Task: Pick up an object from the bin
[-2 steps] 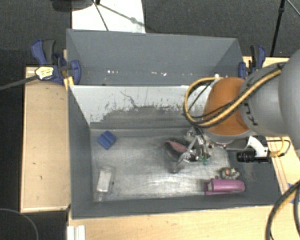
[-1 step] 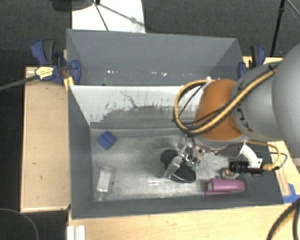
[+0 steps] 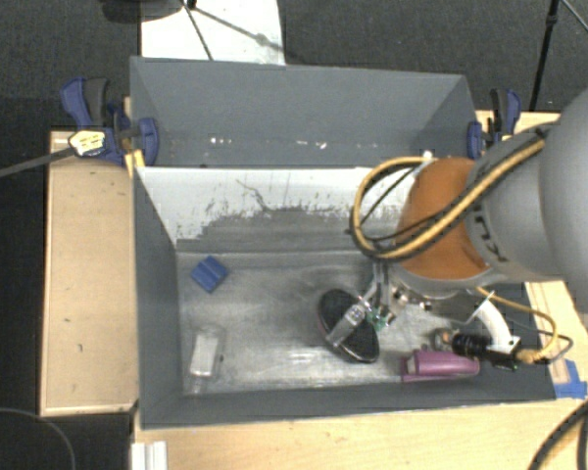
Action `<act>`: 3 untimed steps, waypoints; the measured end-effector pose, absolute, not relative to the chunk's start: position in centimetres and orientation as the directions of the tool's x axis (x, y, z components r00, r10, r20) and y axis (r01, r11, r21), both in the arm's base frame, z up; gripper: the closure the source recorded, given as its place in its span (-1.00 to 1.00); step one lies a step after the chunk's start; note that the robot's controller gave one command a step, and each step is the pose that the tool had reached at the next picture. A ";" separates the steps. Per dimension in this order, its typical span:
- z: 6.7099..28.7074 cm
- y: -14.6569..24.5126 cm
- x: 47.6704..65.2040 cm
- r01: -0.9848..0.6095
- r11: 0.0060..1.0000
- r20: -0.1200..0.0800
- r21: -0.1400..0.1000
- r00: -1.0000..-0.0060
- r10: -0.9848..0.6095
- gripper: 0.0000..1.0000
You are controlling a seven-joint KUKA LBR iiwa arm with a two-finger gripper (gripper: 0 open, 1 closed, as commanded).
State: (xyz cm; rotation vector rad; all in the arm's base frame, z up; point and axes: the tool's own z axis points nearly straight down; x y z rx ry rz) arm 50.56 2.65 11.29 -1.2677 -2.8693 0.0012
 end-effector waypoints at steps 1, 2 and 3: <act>7.2 0.2 50.8 0.822 0.569 0.002 0.002 -0.569 0.822 -1.00; 7.3 3.1 50.4 0.914 0.406 -0.004 0.006 -0.406 0.914 -1.00; 7.5 3.0 50.5 0.913 0.408 -0.007 0.009 -0.408 0.913 1.00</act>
Offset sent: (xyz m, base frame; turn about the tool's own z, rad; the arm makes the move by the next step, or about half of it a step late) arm 0.0012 -0.0255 -0.0429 0.1392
